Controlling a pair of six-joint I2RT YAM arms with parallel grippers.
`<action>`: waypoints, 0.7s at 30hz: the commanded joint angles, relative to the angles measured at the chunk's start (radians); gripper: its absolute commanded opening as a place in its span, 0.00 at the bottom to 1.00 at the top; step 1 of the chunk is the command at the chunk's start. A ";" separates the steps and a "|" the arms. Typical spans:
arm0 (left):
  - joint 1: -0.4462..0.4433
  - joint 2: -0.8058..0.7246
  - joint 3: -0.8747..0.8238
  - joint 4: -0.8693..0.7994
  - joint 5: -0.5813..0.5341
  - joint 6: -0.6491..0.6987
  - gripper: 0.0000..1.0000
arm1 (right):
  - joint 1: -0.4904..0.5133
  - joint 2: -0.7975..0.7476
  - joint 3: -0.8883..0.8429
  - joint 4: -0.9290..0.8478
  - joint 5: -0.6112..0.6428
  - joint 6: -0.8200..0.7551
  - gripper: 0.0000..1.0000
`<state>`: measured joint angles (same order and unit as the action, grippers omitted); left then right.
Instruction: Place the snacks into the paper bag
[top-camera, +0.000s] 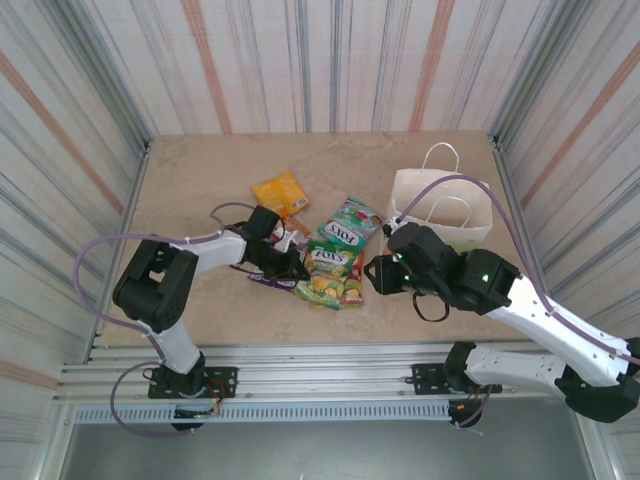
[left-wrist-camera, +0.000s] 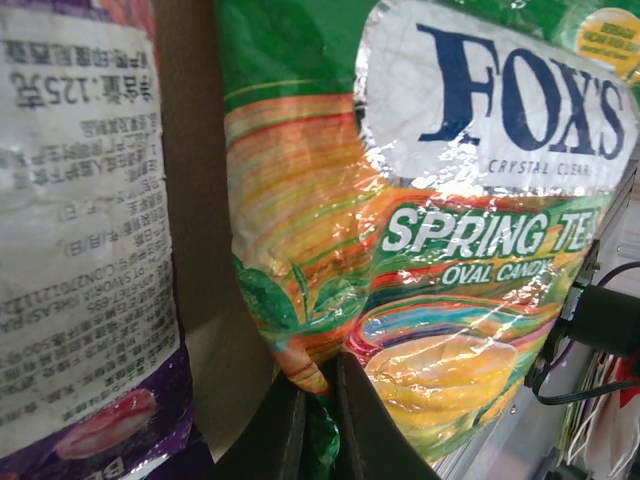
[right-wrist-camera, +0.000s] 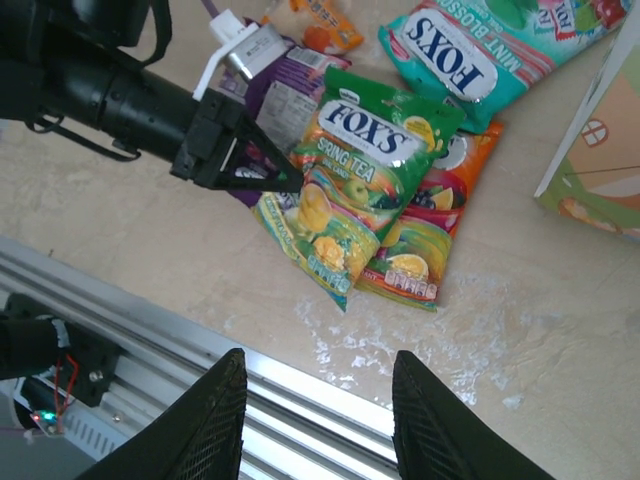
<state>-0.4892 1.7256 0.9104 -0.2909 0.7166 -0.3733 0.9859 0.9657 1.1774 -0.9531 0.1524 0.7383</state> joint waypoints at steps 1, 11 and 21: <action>-0.009 -0.049 0.015 -0.048 0.004 0.029 0.03 | -0.016 -0.019 -0.009 0.016 -0.020 -0.037 0.41; -0.009 -0.243 0.000 -0.026 -0.052 0.096 0.00 | -0.064 -0.076 -0.021 0.082 -0.028 -0.096 0.42; 0.003 -0.451 -0.027 0.097 -0.051 0.115 0.00 | -0.143 -0.120 -0.056 0.221 -0.099 -0.199 0.44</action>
<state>-0.4911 1.3464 0.8856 -0.2707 0.6537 -0.2905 0.8604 0.8589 1.1458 -0.7975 0.0910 0.6014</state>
